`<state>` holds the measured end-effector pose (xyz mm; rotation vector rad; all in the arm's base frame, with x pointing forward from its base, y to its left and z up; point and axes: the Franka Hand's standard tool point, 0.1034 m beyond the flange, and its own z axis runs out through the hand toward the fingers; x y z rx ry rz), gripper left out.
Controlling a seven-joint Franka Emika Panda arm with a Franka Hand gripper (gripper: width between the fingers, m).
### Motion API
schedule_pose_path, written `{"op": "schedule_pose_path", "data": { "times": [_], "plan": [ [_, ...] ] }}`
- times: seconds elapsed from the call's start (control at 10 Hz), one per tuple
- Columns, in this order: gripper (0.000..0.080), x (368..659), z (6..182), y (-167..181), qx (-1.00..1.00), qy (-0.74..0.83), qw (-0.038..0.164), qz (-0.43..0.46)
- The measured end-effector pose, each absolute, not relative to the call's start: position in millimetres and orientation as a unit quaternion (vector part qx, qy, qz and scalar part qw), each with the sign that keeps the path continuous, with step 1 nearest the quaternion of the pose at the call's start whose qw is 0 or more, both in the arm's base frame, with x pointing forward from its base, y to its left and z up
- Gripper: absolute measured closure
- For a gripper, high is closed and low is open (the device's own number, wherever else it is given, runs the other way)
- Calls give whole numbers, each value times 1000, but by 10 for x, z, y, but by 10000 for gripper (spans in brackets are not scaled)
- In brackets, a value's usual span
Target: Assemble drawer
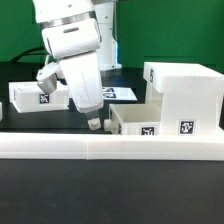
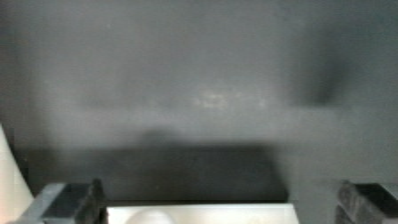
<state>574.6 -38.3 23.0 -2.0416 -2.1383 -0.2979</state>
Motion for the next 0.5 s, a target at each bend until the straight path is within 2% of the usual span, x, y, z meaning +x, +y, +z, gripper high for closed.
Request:
{"op": "schedule_pose_path", "data": {
  "times": [0.1, 0.3, 0.5],
  "plan": [
    [151, 5773, 226, -314, -685, -716, 76, -107],
    [151, 5775, 221, -182, -687, -714, 81, -107],
    [151, 5770, 215, -200, -689, -712, 82, -106]
  ]
}}
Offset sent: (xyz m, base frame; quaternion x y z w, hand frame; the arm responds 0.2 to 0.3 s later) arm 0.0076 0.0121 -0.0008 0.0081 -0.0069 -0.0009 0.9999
